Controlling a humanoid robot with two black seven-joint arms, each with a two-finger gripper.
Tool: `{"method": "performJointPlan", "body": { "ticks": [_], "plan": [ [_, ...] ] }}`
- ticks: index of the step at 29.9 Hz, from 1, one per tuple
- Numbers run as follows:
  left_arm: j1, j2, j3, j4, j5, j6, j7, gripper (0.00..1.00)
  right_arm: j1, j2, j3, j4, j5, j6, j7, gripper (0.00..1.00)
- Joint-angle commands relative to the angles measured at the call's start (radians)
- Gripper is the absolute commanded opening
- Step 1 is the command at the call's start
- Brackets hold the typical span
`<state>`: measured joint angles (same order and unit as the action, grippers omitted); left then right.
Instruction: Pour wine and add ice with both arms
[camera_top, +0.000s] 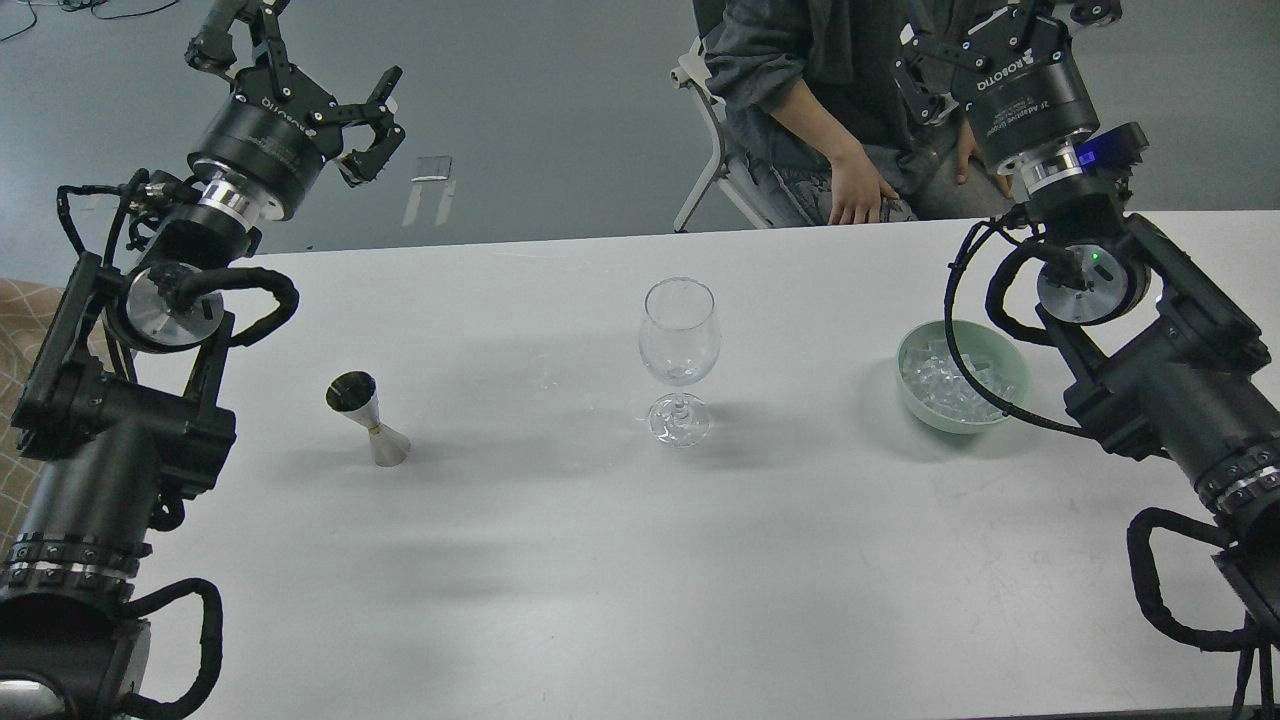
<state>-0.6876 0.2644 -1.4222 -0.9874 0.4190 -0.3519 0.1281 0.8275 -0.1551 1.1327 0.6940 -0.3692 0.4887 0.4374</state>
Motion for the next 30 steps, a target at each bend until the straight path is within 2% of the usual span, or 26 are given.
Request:
{"method": "performJointPlan", "body": {
  "ticks": [1, 8, 12, 17, 21, 30],
  "plan": [
    [-0.015, 0.009, 0.002, 0.064, 0.001, -0.001, -0.013, 0.98, 0.002, -0.003, -0.001, -0.004, 0.000, 0.000, 0.000, 1.00],
    [-0.023, 0.053, 0.003, 0.087, 0.018, -0.064, -0.013, 0.98, 0.001, -0.006, -0.008, -0.016, -0.004, 0.000, -0.006, 1.00],
    [-0.023, 0.036, 0.003, 0.108, 0.021, -0.064, -0.016, 0.98, 0.013, -0.008, -0.007, -0.059, -0.002, 0.000, -0.006, 1.00],
    [-0.035, -0.043, -0.001, 0.148, 0.000, -0.016, -0.010, 0.98, 0.048, -0.011, -0.008, -0.109, -0.002, 0.000, -0.016, 1.00],
    [-0.043, -0.050, -0.001, 0.162, 0.000, -0.012, -0.010, 0.98, 0.053, -0.009, -0.008, -0.111, 0.000, 0.000, -0.016, 1.00],
    [-0.029, -0.060, -0.011, 0.139, -0.137, -0.078, -0.016, 0.98, 0.041, 0.015, -0.030, -0.105, -0.002, -0.013, -0.014, 1.00]
  ]
}}
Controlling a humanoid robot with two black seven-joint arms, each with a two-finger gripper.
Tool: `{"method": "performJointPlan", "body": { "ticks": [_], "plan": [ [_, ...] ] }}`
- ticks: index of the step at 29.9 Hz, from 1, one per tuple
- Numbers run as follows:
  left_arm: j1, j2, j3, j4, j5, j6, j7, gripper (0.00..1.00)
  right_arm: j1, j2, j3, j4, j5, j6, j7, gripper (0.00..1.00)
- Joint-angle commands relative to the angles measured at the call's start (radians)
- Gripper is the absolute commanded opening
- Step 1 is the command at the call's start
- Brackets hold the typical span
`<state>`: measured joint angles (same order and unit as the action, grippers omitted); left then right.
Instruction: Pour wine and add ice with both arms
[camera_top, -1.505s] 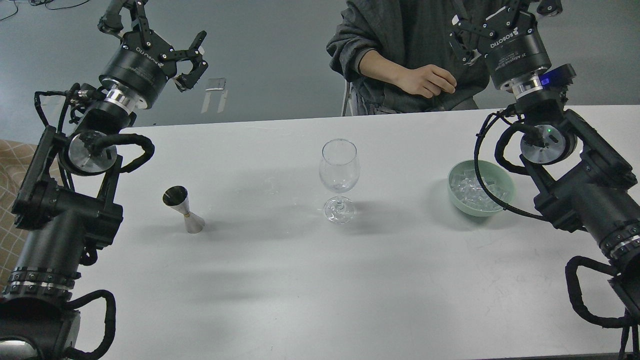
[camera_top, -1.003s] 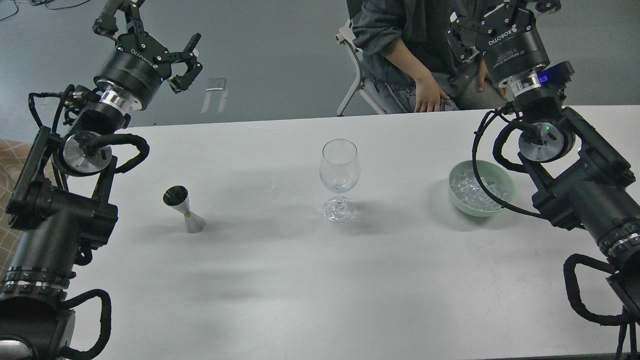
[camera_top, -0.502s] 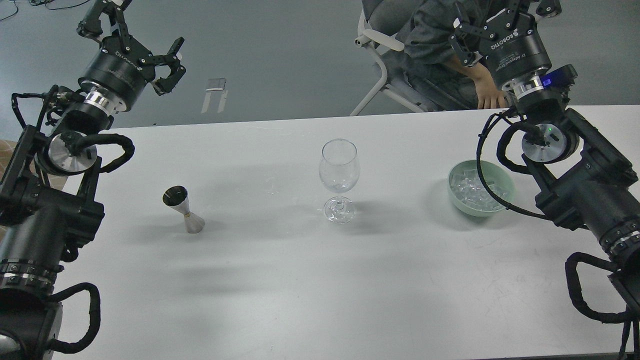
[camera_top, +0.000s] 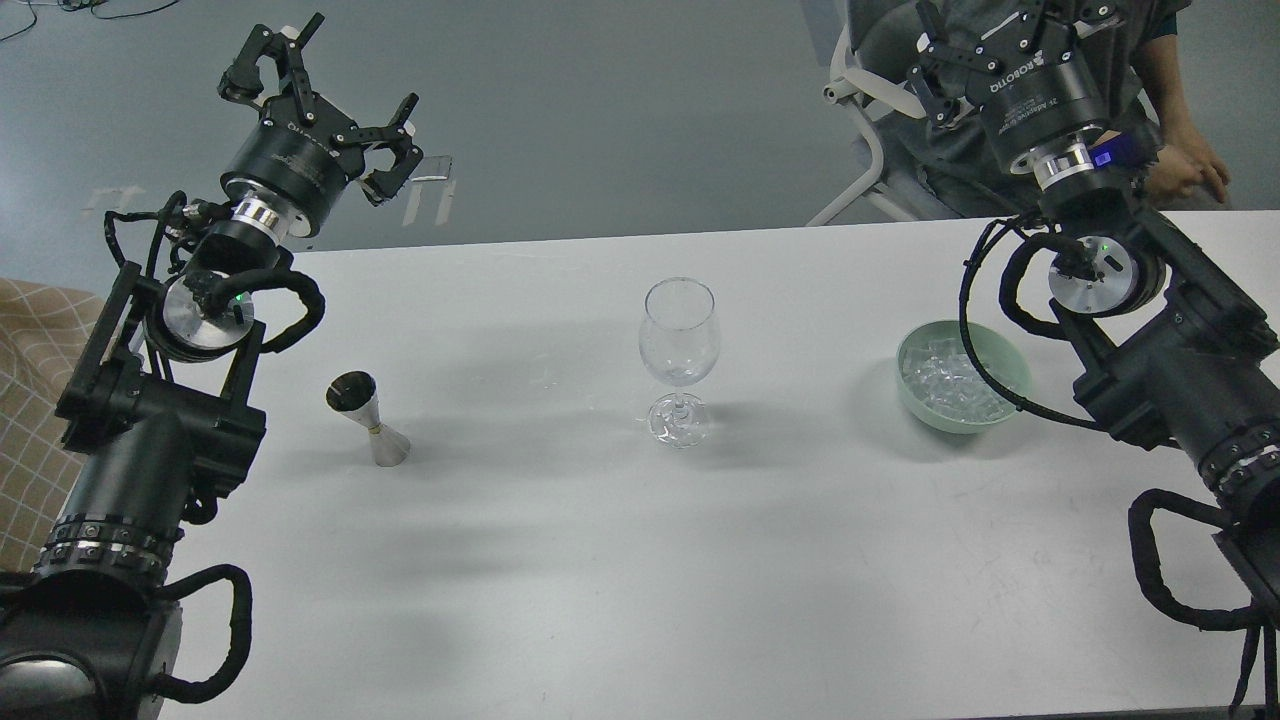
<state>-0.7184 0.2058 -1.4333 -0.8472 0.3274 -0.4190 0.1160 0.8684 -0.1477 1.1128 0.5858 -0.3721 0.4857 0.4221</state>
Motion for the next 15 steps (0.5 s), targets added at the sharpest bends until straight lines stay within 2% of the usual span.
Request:
{"method": "performJointPlan", "body": {
  "ticks": [1, 8, 12, 15],
  "plan": [
    [0.007, -0.002, 0.011, -0.001, -0.045, -0.010, -0.004, 0.98, -0.002, 0.008, -0.011, 0.002, -0.001, -0.015, 0.001, 1.00],
    [0.020, 0.004, 0.016, -0.001, -0.022, -0.012, -0.003, 0.98, -0.008, 0.010, -0.018, 0.005, 0.001, -0.006, -0.002, 1.00],
    [0.031, 0.017, 0.053, -0.003, -0.022, -0.040, -0.003, 0.98, -0.008, 0.022, -0.018, 0.003, 0.001, -0.004, -0.048, 1.00],
    [0.036, 0.017, 0.051, -0.006, -0.024, -0.038, -0.001, 0.98, -0.006, 0.025, -0.014, 0.005, 0.001, -0.004, -0.055, 1.00]
  ]
}}
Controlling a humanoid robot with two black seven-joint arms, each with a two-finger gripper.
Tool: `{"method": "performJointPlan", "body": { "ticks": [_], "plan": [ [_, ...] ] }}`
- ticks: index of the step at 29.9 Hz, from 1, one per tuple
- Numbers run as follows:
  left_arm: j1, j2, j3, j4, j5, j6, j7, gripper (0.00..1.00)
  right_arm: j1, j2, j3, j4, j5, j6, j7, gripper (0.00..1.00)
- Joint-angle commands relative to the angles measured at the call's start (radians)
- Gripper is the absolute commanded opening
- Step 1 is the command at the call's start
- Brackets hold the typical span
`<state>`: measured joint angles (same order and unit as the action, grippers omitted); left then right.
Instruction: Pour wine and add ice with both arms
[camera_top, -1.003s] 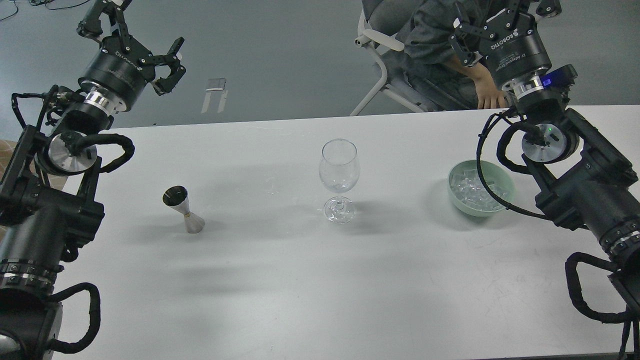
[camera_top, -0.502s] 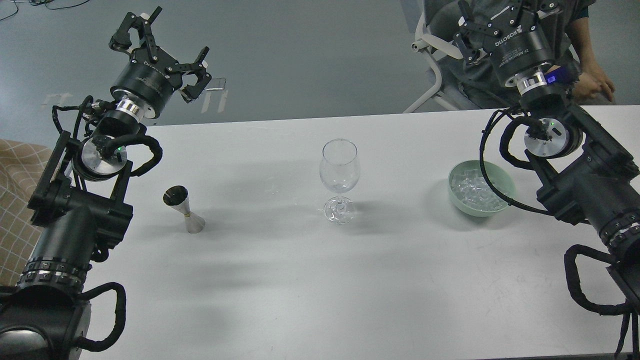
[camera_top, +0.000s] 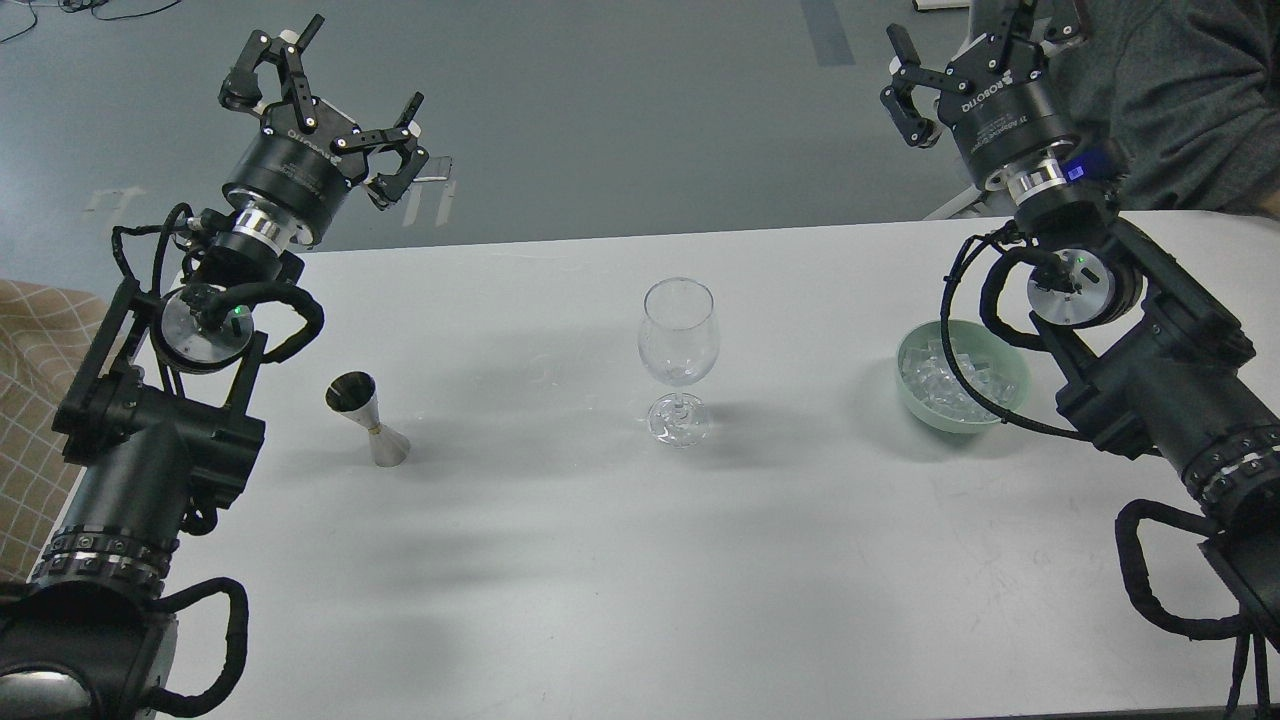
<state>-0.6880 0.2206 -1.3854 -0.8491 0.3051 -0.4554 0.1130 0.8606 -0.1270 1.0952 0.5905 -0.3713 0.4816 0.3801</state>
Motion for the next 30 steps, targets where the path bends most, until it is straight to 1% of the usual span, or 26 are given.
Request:
{"method": "performJointPlan", "body": {
  "ticks": [1, 4, 6, 11, 15, 16, 20, 30],
  "plan": [
    [0.005, 0.002, 0.002, -0.004, -0.001, 0.003, 0.002, 0.98, 0.002, 0.003, 0.005, 0.000, 0.000, 0.000, -0.013, 1.00],
    [0.004, -0.003, -0.001, -0.011, -0.003, 0.011, 0.000, 0.98, 0.002, 0.000, 0.005, 0.008, 0.000, 0.000, -0.012, 1.00],
    [0.004, -0.003, -0.003, -0.045, -0.004, 0.011, 0.005, 0.98, 0.000, -0.005, 0.003, 0.028, 0.000, 0.000, -0.012, 1.00],
    [0.001, -0.003, 0.005, -0.056, -0.004, 0.012, 0.020, 0.98, 0.000, -0.003, 0.003, 0.040, 0.000, 0.000, -0.012, 1.00],
    [-0.002, -0.006, 0.008, -0.054, -0.009, 0.024, 0.060, 0.98, -0.008, -0.011, 0.003, 0.048, 0.000, -0.001, -0.012, 1.00],
    [0.001, -0.010, 0.008, -0.053, 0.000, 0.040, 0.057, 0.98, -0.015, -0.017, 0.003, 0.060, 0.000, 0.000, -0.012, 1.00],
    [0.001, -0.009, 0.009, -0.054, 0.008, 0.057, 0.053, 0.98, -0.028, -0.026, 0.005, 0.080, 0.000, 0.000, -0.012, 1.00],
    [0.005, -0.017, 0.012, -0.056, 0.080, 0.044, 0.050, 0.98, -0.029, -0.029, 0.003, 0.078, 0.000, -0.003, -0.017, 1.00]
  ]
}}
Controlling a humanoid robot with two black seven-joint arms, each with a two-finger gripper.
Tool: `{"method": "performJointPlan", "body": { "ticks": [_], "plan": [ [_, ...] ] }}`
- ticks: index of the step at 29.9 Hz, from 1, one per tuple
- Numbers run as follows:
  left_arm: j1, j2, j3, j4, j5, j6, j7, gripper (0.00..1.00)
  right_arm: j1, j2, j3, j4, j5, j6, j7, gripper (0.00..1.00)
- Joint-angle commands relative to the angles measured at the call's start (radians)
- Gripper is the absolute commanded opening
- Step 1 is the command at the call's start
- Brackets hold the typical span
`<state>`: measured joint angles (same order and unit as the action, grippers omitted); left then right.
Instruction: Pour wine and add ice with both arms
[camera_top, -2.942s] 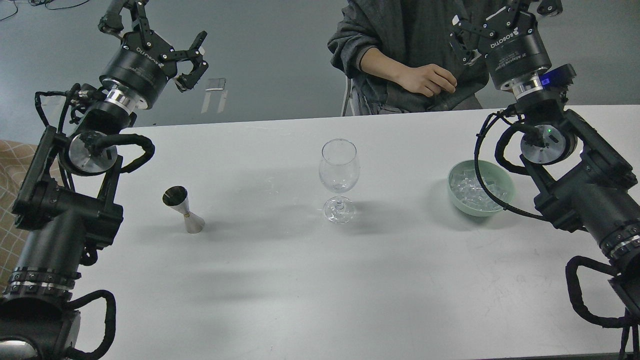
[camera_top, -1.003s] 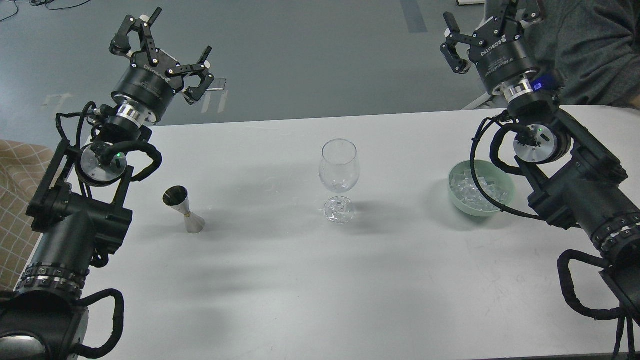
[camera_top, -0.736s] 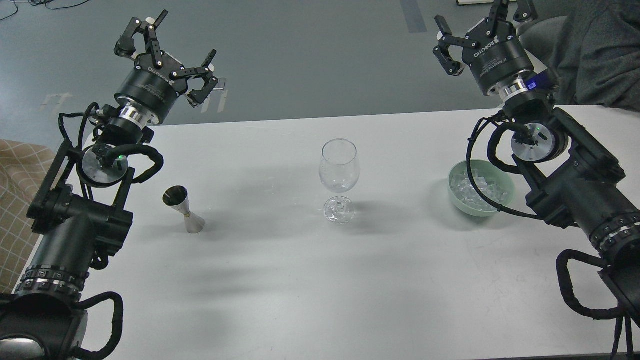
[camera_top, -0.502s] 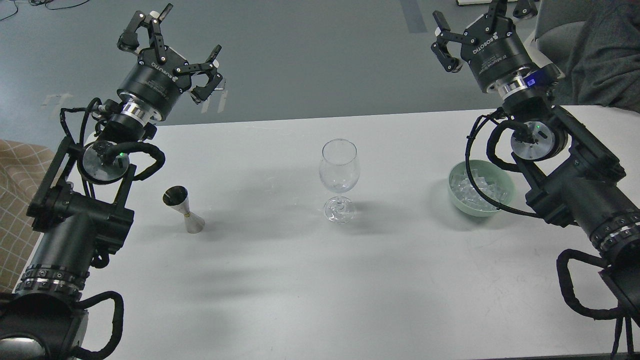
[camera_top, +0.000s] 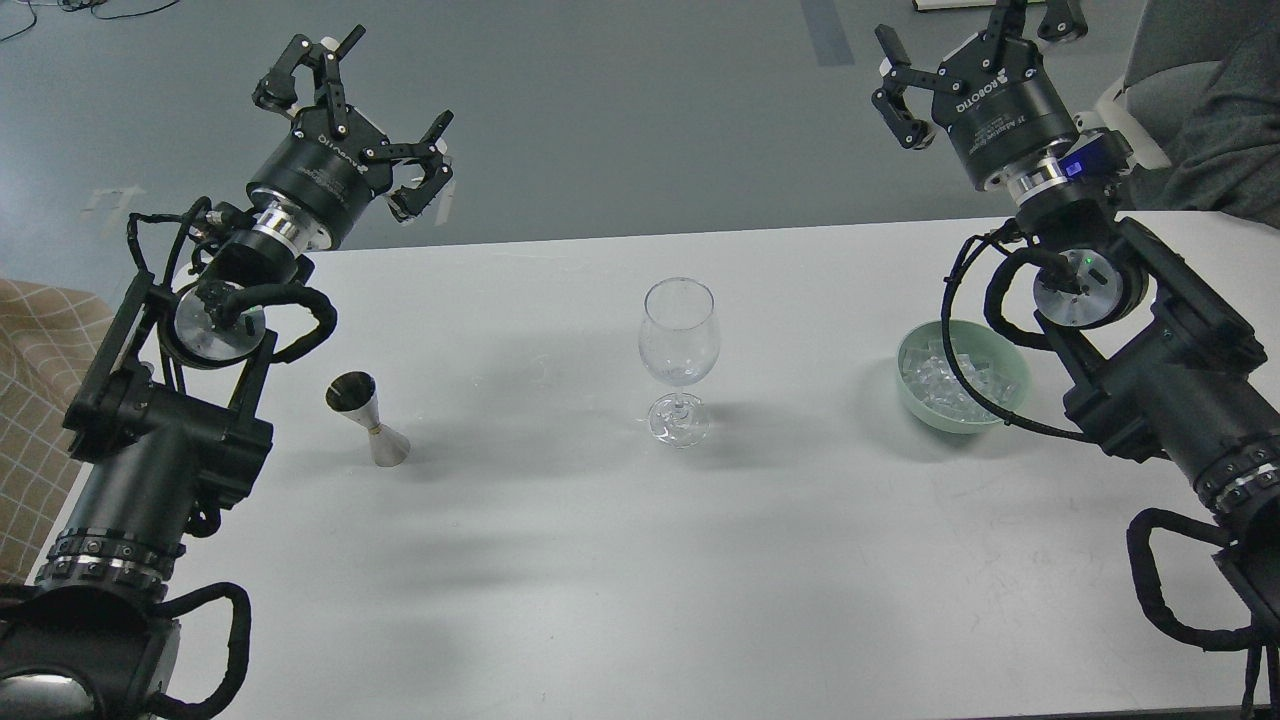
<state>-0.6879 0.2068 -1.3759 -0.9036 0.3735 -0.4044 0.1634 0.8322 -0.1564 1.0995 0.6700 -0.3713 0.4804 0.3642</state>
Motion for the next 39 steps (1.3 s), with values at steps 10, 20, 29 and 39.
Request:
{"method": "performJointPlan", "body": {
  "ticks": [10, 20, 29, 39],
  "plan": [
    [0.004, 0.006, 0.000, -0.003, 0.028, -0.010, -0.002, 0.98, 0.001, -0.005, 0.002, 0.005, 0.000, -0.002, -0.002, 1.00],
    [0.005, -0.001, 0.000, -0.003, 0.028, -0.010, -0.002, 0.98, -0.001, -0.014, 0.000, 0.011, 0.000, -0.002, -0.002, 1.00],
    [0.036, 0.006, 0.003, -0.070, 0.033, -0.008, -0.002, 0.98, -0.001, -0.014, 0.000, 0.013, 0.000, -0.006, 0.002, 1.00],
    [0.079, 0.023, -0.002, -0.156, 0.051, 0.021, 0.022, 0.98, 0.001, -0.008, 0.000, 0.013, -0.001, -0.008, 0.002, 1.00]
  ]
}}
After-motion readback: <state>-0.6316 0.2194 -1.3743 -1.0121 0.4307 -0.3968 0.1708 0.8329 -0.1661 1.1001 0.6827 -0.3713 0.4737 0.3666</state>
